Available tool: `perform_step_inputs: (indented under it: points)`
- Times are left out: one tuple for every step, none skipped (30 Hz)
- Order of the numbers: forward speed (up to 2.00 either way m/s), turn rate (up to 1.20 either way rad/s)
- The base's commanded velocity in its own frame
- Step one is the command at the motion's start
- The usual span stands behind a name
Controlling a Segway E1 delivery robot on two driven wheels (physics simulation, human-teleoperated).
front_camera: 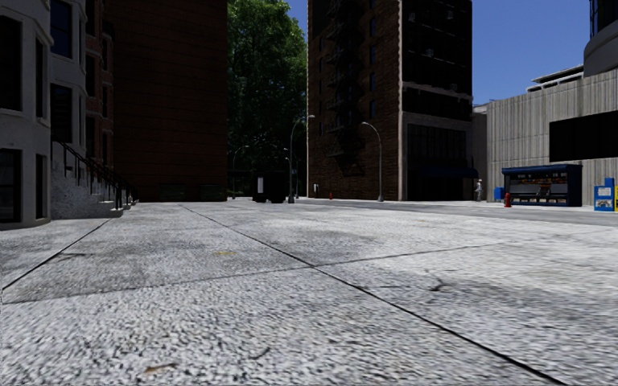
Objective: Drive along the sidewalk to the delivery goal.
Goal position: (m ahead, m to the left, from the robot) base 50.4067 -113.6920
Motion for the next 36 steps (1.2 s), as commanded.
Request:
perform_step_inputs:
  points:
    - [2.00, 0.00]
    - [2.00, 0.00]
    - [2.00, 0.00]
    - [2.00, 0.00]
    - [2.00, 0.00]
    - [2.00, 0.00]
    - [2.00, 0.00]
    - [2.00, 0.00]
    - [2.00, 0.00]
    - [2.00, 0.00]
    - [2.00, 0.00]
    - [2.00, 0.00]
    - [2.00, 0.00]
    - [2.00, 0.00]
    - [2.00, 0.00]
    - [2.00, 0.00]
    - [2.00, 0.00]
    - [2.00, 0.00]
    - [2.00, 0.00]
    - [2.00, 0.00]
    - [2.00, 0.00]
    - [2.00, 0.00]
    - [2.00, 0.00]
    - [2.00, 0.00]
    - [2.00, 0.00]
    - [2.00, 0.00]
    - [2.00, 0.00]
    - [2.00, 0.00]
    - [2.00, 0.00]
    - [2.00, 0.00]
    - [2.00, 0.00]
    - [2.00, 0.00]
    - [2.00, 0.00]
    - [2.00, 0.00]
    - [2.00, 0.00]
    - [2.00, 0.00]
